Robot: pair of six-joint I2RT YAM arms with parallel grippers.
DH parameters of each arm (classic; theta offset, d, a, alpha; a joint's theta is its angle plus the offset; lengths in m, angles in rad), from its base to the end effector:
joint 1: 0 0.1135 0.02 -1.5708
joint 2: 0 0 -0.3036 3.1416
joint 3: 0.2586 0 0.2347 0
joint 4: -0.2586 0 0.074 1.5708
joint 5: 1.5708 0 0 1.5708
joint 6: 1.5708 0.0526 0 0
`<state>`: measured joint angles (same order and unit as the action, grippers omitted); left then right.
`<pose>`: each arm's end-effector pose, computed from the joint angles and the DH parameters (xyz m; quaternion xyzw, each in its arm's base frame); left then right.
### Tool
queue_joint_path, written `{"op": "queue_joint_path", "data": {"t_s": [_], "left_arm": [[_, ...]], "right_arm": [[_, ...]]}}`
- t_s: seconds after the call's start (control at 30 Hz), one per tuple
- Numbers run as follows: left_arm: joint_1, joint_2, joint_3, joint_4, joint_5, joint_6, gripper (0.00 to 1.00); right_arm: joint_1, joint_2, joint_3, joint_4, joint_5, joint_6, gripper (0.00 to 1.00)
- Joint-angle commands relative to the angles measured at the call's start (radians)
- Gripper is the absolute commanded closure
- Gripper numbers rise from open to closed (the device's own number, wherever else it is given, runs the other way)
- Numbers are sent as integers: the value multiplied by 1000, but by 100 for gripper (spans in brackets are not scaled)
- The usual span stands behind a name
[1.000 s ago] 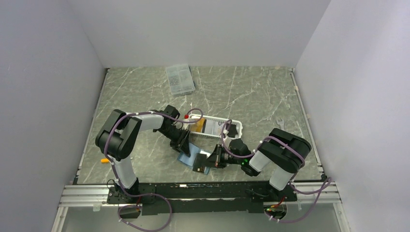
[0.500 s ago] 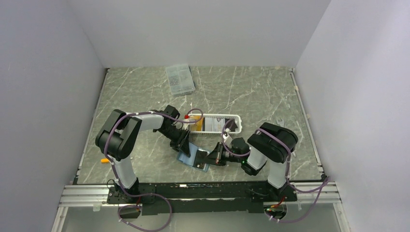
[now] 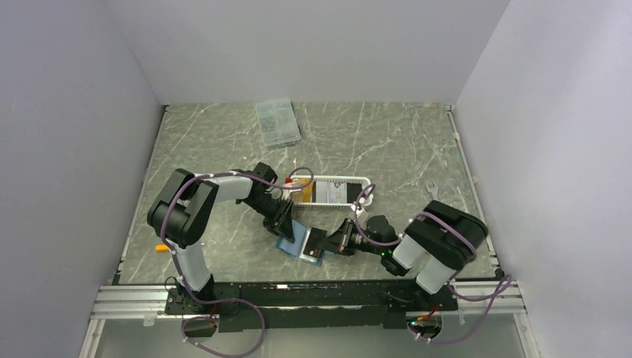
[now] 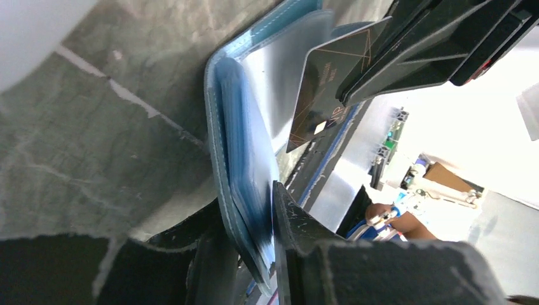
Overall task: Put the credit cards into the card holder
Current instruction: Insert the credit card into the card holder.
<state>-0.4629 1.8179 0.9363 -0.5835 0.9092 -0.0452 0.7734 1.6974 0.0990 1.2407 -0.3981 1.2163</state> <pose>0.2464 -0.1694 0.1652 -0.2087 -0.8729 0.4363 0.0643 0.1480 0.1730 0.1433 0.0669 0.8105 0.5571 0.1681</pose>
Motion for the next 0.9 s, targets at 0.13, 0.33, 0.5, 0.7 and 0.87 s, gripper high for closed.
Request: {"op": "queue_joint_path", "data": {"t_s": [0.13, 0.33, 0.5, 0.7, 0.87], "left_arm": [[-86, -7, 39, 217, 99, -218, 76], [-84, 76, 42, 333, 26, -322, 77], [-57, 82, 16, 336, 2, -292, 77], [-8, 102, 49, 331, -33, -266, 76], [14, 120, 110, 343, -49, -272, 76]], "right_arm": [[-3, -501, -35, -533, 155, -101, 100], [0, -771, 19, -893, 253, -166, 100], [0, -746, 30, -906, 247, -175, 100], [0, -703, 48, -910, 255, -185, 100], [-1, -684, 59, -913, 281, -185, 100]]}}
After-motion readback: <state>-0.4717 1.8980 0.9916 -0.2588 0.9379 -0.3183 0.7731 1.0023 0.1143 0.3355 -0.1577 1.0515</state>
